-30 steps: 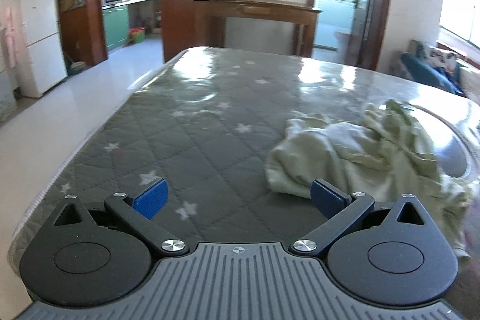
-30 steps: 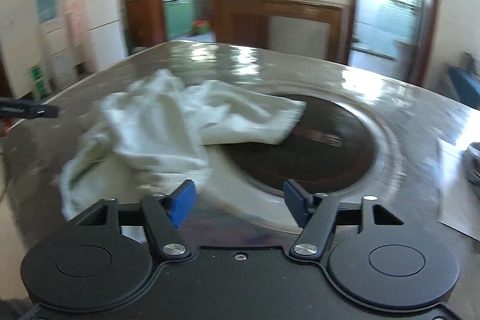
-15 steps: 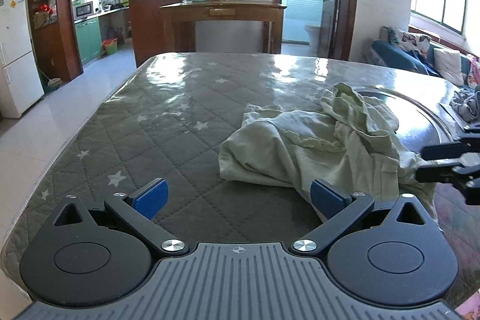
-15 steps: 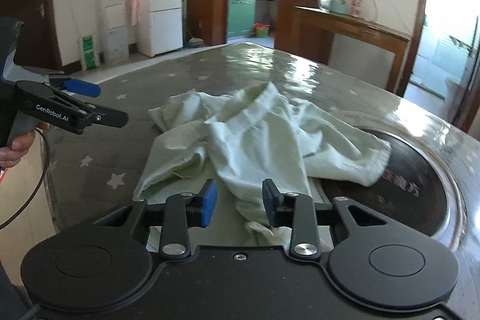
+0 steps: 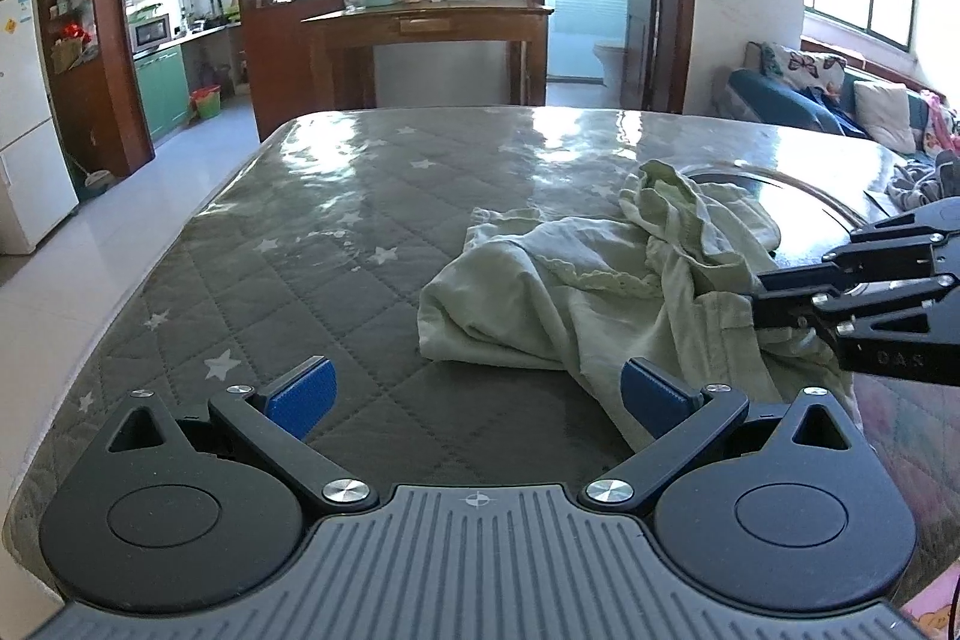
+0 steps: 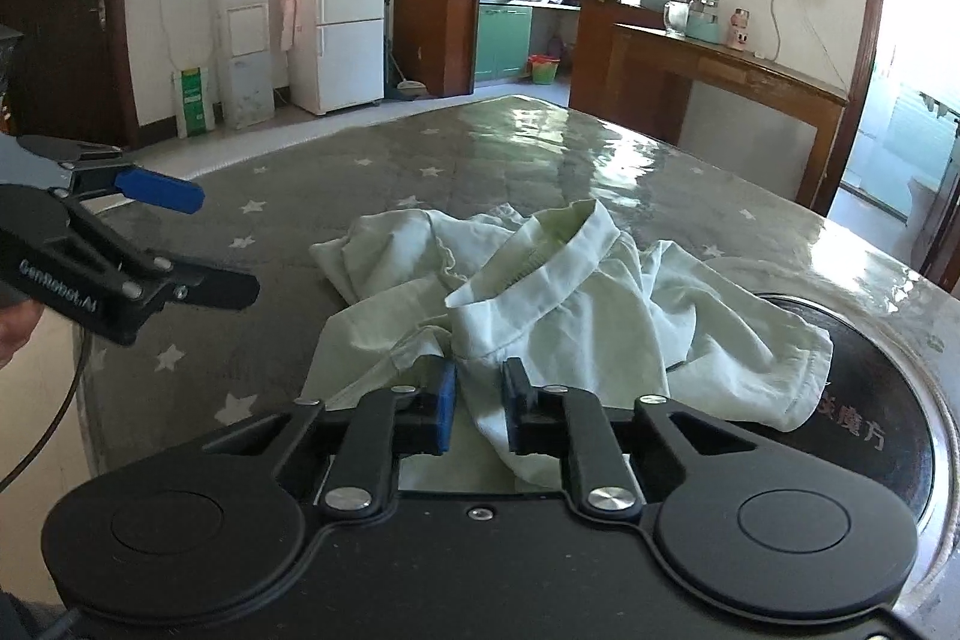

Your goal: Fold clothes

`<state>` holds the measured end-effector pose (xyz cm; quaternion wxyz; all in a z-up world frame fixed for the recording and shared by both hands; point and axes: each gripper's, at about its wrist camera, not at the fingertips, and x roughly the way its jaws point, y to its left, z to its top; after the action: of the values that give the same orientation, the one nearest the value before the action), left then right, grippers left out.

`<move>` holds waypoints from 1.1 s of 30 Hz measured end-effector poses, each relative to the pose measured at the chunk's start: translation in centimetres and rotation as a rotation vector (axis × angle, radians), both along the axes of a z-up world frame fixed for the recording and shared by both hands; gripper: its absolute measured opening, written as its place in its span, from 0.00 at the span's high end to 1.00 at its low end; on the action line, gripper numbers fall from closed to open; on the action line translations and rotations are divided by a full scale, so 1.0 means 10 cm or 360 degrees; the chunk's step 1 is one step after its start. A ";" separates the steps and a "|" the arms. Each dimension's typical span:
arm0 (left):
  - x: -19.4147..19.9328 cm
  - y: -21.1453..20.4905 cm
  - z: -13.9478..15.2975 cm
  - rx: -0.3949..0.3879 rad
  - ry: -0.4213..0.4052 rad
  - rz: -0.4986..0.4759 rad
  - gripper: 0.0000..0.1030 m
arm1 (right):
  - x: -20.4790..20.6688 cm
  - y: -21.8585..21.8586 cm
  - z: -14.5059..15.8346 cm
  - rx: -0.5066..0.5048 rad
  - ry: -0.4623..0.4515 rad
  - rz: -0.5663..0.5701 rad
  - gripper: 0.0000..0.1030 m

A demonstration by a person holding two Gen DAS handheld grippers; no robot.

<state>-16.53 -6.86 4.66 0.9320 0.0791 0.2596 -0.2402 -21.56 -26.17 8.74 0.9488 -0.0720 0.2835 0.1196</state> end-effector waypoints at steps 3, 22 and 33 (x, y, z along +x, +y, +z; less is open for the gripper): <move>0.00 -0.06 0.01 -0.0008 0.0010 -0.0024 0.00 | -0.03 -0.04 0.04 -0.0025 -0.0041 -0.0058 0.89; 0.04 -0.87 0.19 0.0034 -0.0046 -0.0288 0.02 | -0.44 -0.70 0.23 -0.0144 -0.0138 -0.0415 0.92; 0.33 -1.15 0.03 0.0098 0.0054 -0.0348 0.37 | -0.73 -0.96 0.06 -0.0178 -0.0070 -0.0564 0.92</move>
<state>-13.25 -18.37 4.99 0.8929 0.1314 0.2723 -0.3336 -28.83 -35.74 9.30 0.9555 -0.0762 0.2770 -0.0669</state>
